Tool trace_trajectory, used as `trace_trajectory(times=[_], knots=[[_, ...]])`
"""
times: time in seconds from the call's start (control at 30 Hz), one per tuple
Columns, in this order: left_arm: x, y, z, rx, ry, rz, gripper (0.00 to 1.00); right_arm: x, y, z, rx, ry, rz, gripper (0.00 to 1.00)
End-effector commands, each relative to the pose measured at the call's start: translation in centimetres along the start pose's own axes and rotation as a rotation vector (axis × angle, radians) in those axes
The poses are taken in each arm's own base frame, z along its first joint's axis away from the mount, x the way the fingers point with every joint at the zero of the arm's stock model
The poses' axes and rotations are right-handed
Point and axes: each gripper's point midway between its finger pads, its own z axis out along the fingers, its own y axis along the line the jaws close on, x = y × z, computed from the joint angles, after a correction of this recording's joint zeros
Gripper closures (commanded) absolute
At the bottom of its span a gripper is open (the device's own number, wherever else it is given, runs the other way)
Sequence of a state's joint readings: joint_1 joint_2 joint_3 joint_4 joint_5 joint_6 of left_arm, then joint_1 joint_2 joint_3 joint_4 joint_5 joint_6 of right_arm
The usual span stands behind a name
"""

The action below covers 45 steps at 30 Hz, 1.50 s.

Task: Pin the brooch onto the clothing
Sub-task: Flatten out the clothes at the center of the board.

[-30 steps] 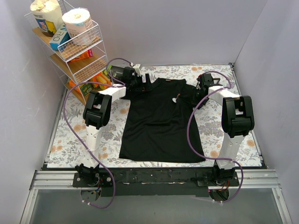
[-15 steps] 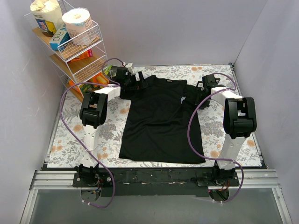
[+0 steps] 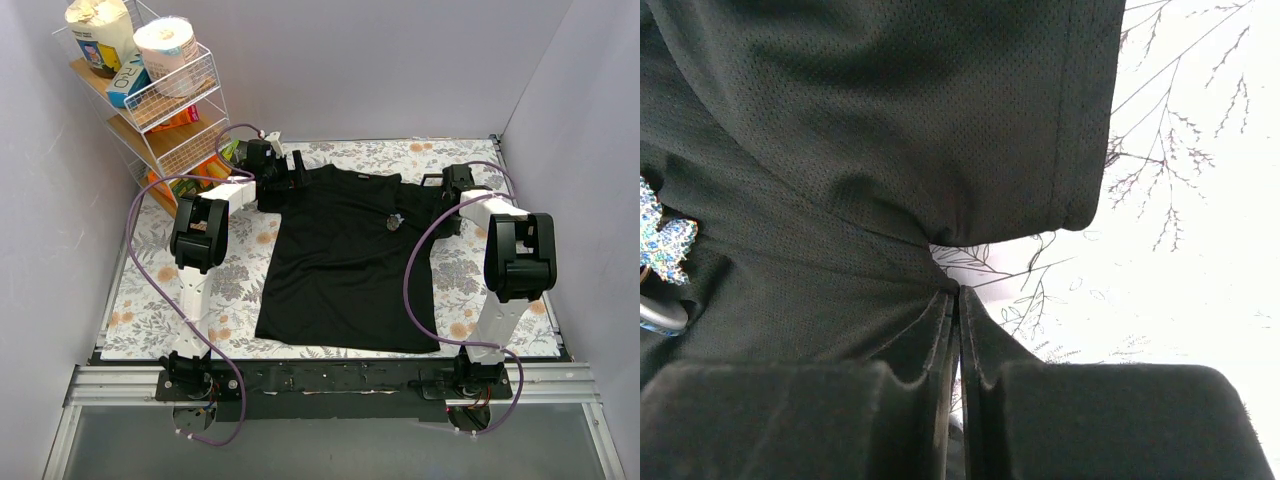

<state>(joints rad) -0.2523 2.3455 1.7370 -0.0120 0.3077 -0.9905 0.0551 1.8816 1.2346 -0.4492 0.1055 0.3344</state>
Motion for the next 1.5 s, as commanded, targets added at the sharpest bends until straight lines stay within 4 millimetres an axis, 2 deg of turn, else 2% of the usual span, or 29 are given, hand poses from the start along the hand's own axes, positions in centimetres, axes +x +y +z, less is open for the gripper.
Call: trace_trajectory(times=[0.0, 0.03, 0.13, 0.17, 0.2, 0.27, 0.3, 0.4, 0.43, 0.57, 0.6, 0.63, 0.7, 0.73, 0.83, 0.9, 0.93, 0.97, 1.0, 1.03, 1.1, 1.13, 1.2, 1.23, 1.3, 1.33, 1.47], knots=[[-1.3, 1.1, -0.6, -0.012, 0.001, -0.006, 0.02, -0.6, -0.8, -1.9, 0.020, -0.008, -0.030, 0.86], [-1.6, 0.4, -0.8, 0.010, -0.003, 0.002, 0.02, -1.1, -0.5, -2.3, 0.005, -0.021, -0.038, 0.75], [-3.2, -2.0, -1.2, 0.062, -0.030, 0.044, 0.02, -2.7, 0.9, -4.0, -0.067, -0.067, -0.052, 0.57], [-3.3, -3.0, -1.2, 0.077, -0.034, 0.060, 0.02, -3.5, 1.6, -4.7, -0.098, -0.084, -0.057, 0.55], [-4.5, -3.9, -1.7, 0.090, -0.059, 0.084, 0.02, -3.8, 1.8, -5.1, -0.108, -0.093, -0.064, 0.54], [-5.3, -5.5, -2.0, 0.103, -0.080, 0.110, 0.02, -4.6, 2.3, -5.8, -0.128, -0.105, -0.077, 0.52], [-6.5, -6.4, -2.7, 0.108, -0.107, 0.129, 0.02, -4.9, 2.4, -5.8, -0.129, -0.108, -0.082, 0.52], [-8.0, -7.9, -3.7, 0.104, -0.152, 0.164, 0.02, -5.8, 3.7, -6.0, -0.189, -0.119, -0.105, 0.51], [-9.1, -8.8, -4.6, 0.109, -0.178, 0.179, 0.02, -6.0, 3.9, -5.9, -0.201, -0.118, -0.115, 0.51], [-9.4, -11.2, -6.3, 0.121, -0.206, 0.216, 0.02, -7.4, 5.6, -5.3, -0.268, -0.132, -0.130, 0.51], [-8.9, -11.6, -6.6, 0.146, -0.192, 0.211, 0.02, -7.6, 5.8, -4.4, -0.271, -0.128, -0.131, 0.51], [-7.6, -11.4, -6.4, 0.152, -0.163, 0.188, 0.02, -8.2, 5.9, -4.3, -0.273, -0.140, -0.128, 0.52], [-6.7, -11.5, -6.9, 0.163, -0.145, 0.166, 0.02, -8.2, 5.3, -2.7, -0.231, -0.115, -0.118, 0.52], [-5.3, -10.9, -6.7, 0.153, -0.116, 0.152, 0.02, -8.6, 5.2, -2.4, -0.215, -0.118, -0.116, 0.51], [-3.8, -10.2, -6.6, 0.148, -0.089, 0.143, 0.02, -8.5, 3.9, -1.0, -0.149, -0.092, -0.104, 0.51], [-3.0, -9.5, -5.8, 0.140, -0.069, 0.145, 0.02, -8.5, 2.9, -0.6, -0.126, -0.087, -0.087, 0.50], [-3.0, -9.0, -5.5, 0.137, -0.063, 0.140, 0.02, -8.5, 2.6, -0.6, -0.125, -0.087, -0.081, 0.50], [-3.8, -9.0, -5.3, 0.131, -0.064, 0.133, 0.02, -7.9, 2.3, -0.3, -0.127, -0.076, -0.074, 0.50], [-3.1, -8.2, -4.3, 0.113, -0.038, 0.105, 0.02, -8.0, 2.4, -0.5, -0.133, -0.089, -0.072, 0.50], [-3.0, -7.5, -4.0, 0.103, -0.021, 0.090, 0.02, -8.3, 0.9, -0.4, -0.120, -0.095, -0.042, 0.50], [-4.0, -7.6, -3.5, 0.118, -0.040, 0.085, 0.02, -8.2, -0.2, -0.3, -0.112, -0.094, -0.021, 0.50], [-3.6, -6.9, -2.9, 0.114, -0.032, 0.080, 0.02, -8.1, -0.6, -0.2, -0.107, -0.090, -0.016, 0.50], [-4.4, -6.8, -2.2, 0.129, -0.054, 0.089, 0.02, -8.0, -1.4, 0.0, -0.110, -0.091, -0.002, 0.49], [-3.5, -5.8, -1.4, 0.121, -0.030, 0.075, 0.02, -7.9, -1.5, 0.1, -0.119, -0.089, 0.003, 0.48], [-3.1, -5.5, -0.8, 0.133, -0.015, 0.056, 0.02, -7.9, -2.2, 0.2, -0.125, -0.086, 0.020, 0.48], [-2.4, -4.7, -0.3, 0.129, 0.000, 0.032, 0.02, -7.9, -2.5, 0.3, -0.118, -0.086, 0.026, 0.48], [-1.2, -2.9, 0.4, 0.078, 0.020, -0.018, 0.02, -7.9, -3.1, 0.7, -0.124, -0.082, 0.035, 0.47]])
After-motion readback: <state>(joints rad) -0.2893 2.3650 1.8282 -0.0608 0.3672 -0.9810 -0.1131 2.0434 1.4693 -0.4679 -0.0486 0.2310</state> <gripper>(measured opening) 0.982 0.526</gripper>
